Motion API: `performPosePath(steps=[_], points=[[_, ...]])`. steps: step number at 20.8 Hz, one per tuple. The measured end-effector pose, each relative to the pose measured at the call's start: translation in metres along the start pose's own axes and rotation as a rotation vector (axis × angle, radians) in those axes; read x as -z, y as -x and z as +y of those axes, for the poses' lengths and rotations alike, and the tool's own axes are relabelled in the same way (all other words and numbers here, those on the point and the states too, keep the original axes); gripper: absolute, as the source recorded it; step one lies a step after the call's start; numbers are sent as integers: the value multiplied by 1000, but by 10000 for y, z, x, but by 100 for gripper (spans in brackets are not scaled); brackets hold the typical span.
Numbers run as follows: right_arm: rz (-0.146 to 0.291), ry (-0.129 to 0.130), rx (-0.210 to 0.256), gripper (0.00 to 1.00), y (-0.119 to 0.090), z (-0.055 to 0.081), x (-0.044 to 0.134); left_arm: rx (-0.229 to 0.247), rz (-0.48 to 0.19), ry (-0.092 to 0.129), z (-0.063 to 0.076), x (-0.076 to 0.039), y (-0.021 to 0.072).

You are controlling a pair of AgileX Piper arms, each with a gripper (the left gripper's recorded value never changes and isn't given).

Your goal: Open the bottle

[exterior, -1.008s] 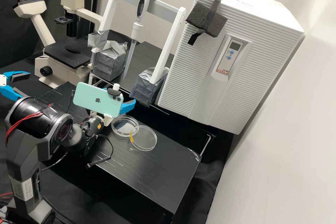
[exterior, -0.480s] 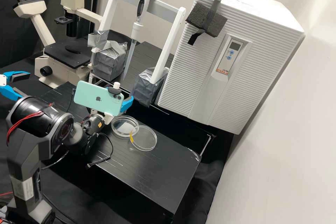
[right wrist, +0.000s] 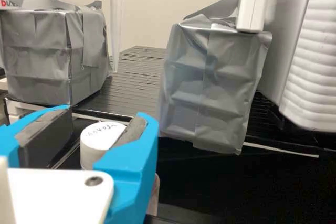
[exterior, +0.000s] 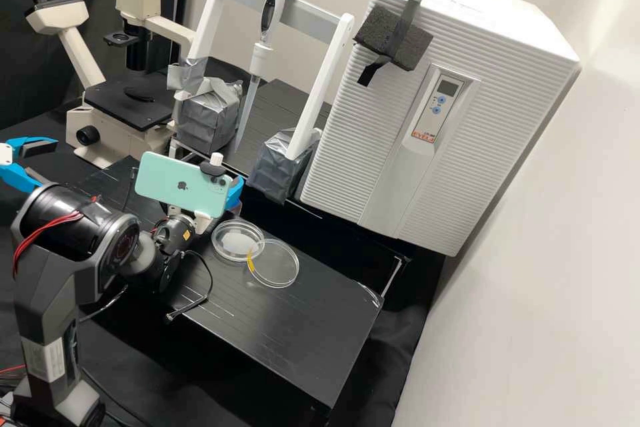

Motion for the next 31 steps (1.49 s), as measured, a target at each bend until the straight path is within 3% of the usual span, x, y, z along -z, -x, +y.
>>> performPosePath(steps=[22,31], points=[[-9,-1,-8,0,1,21,-22,-12,18,10,8,18,-1],[48,1,-65,0,88,183,130,-12,19,11,9,19,-1]])
